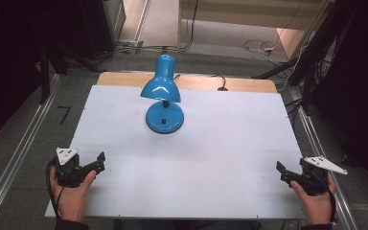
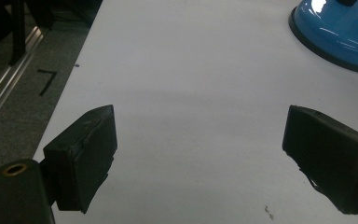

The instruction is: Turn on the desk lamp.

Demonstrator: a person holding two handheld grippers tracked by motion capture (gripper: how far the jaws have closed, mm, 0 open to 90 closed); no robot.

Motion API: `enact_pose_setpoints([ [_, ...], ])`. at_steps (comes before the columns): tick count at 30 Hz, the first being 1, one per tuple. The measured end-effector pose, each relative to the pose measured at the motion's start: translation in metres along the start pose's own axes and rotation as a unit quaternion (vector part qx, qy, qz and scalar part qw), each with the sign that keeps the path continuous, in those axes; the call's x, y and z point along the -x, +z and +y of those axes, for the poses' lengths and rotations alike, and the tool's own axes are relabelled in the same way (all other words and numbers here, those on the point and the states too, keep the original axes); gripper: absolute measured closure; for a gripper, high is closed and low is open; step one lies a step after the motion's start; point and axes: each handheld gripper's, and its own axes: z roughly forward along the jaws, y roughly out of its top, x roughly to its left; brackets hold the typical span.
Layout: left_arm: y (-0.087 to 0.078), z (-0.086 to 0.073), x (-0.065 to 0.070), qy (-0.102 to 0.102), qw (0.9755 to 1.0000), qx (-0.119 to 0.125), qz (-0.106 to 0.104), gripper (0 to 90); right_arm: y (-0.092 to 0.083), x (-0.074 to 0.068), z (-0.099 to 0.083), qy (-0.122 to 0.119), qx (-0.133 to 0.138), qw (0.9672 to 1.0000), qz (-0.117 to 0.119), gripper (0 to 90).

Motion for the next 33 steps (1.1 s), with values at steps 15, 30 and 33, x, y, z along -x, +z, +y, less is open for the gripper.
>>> enact_pose_setpoints([
  [15, 0.005, 0.0, 0.003, -0.007, 0.9997, -0.012, -0.017, 10.1, 0.002, 0.001, 0.0, -0.001, -0.001, 1.0, -0.001, 10.8],
  [30, 0.011, 0.001, 0.012, 0.0, 0.9996, -0.014, -0.023, 10.1, 0.003, 0.001, 0.0, -0.001, -0.002, 1.0, 0.003, 10.8],
  [33, 0.01, 0.002, 0.015, 0.001, 0.9996, -0.01, -0.025, 10.1, 0.004, 0.001, 0.0, -0.002, -0.003, 1.0, 0.004, 10.8],
])
